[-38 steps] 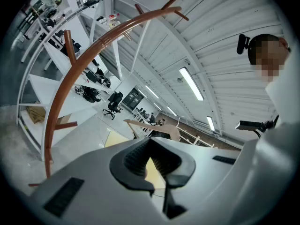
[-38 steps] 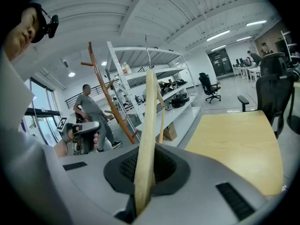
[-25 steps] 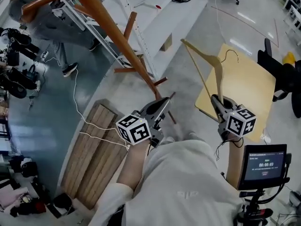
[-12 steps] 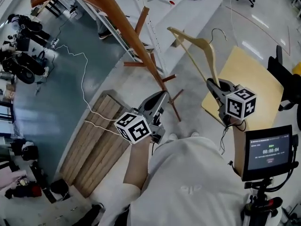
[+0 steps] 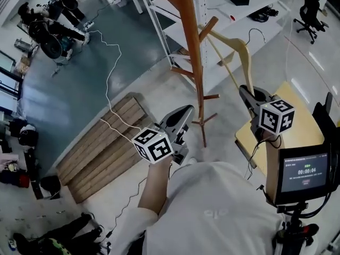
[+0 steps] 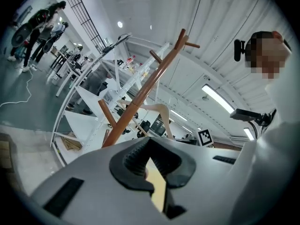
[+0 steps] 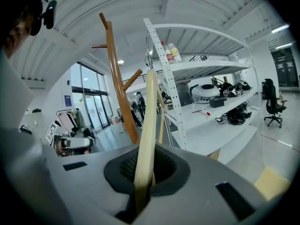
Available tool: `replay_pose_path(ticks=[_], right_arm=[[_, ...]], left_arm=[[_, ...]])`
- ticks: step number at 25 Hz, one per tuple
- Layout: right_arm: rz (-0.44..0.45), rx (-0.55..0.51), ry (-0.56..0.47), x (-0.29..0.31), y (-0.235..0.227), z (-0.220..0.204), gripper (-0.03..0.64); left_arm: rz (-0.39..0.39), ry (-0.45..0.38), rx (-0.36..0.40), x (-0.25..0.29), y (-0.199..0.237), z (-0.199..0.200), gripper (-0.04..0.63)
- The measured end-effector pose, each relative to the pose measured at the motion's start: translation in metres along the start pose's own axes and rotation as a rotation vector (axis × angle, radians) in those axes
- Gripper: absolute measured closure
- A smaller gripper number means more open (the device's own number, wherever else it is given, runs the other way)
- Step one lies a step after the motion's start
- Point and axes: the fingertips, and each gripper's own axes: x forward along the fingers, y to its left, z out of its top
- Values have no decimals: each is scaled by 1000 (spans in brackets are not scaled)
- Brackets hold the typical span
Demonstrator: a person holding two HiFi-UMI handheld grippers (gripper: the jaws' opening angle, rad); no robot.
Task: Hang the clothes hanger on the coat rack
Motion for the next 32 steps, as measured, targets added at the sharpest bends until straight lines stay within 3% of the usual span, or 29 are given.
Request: replay_pose_path(ticks=[11, 20, 32], right_arm=[[28, -57, 17, 56, 7, 45, 604], [46, -71, 55, 86, 20, 41, 604], [60, -92, 96, 93, 33, 19, 604]], left_arm=[[95, -63, -14, -28, 21, 14, 589], [154, -101, -33, -55, 34, 15, 589], [170, -108, -49, -61, 32, 9, 589]])
